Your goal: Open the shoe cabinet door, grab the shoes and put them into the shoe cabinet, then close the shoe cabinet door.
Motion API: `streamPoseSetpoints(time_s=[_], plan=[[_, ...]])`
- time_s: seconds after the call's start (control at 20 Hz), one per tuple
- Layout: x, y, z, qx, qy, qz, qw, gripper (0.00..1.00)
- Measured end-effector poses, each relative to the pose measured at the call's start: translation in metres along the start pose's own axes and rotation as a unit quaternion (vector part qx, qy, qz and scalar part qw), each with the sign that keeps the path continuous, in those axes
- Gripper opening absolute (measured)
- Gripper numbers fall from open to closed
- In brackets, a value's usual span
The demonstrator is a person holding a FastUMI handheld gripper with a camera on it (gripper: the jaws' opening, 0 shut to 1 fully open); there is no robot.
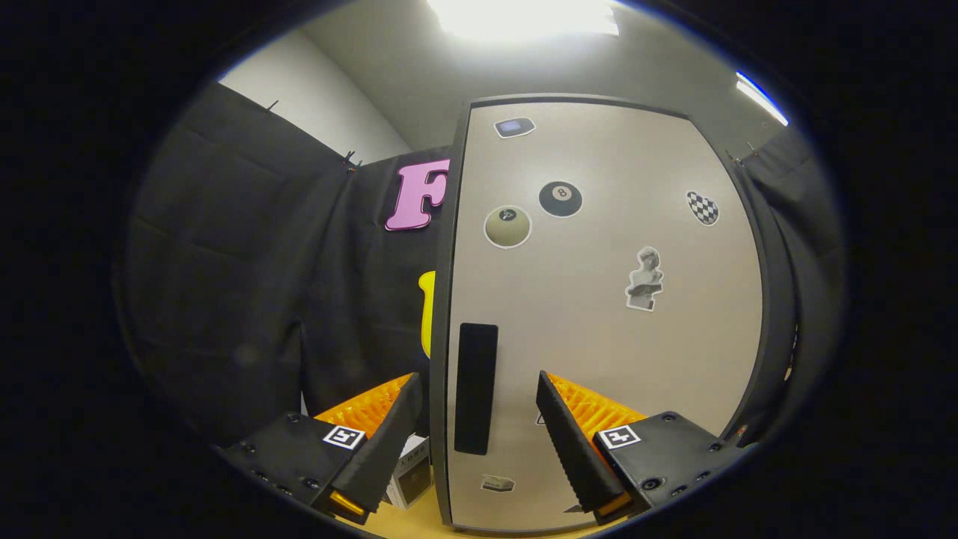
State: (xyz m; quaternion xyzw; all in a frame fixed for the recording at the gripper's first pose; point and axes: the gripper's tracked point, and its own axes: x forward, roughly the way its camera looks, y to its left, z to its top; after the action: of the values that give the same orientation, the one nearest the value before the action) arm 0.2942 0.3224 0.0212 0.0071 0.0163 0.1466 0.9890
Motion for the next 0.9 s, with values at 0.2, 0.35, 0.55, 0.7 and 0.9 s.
streamPoseSetpoints(time_s=[0.2, 0.35, 0.55, 0.7, 0.9], plan=[[0.02, 0.005, -0.011, -0.003, 0.019, -0.005, 1.0, 0.96], [0.029, 0.007, -0.021, -0.012, 0.031, -0.012, 0.999, 0.82], [0.038, -0.001, -0.028, -0.012, 0.042, -0.031, 0.999, 0.63], [0.04, 0.001, -0.03, 0.012, 0.05, -0.035, 0.998, 0.43], [0.041, 0.002, -0.029, 0.007, 0.052, -0.039, 0.998, 0.26]])
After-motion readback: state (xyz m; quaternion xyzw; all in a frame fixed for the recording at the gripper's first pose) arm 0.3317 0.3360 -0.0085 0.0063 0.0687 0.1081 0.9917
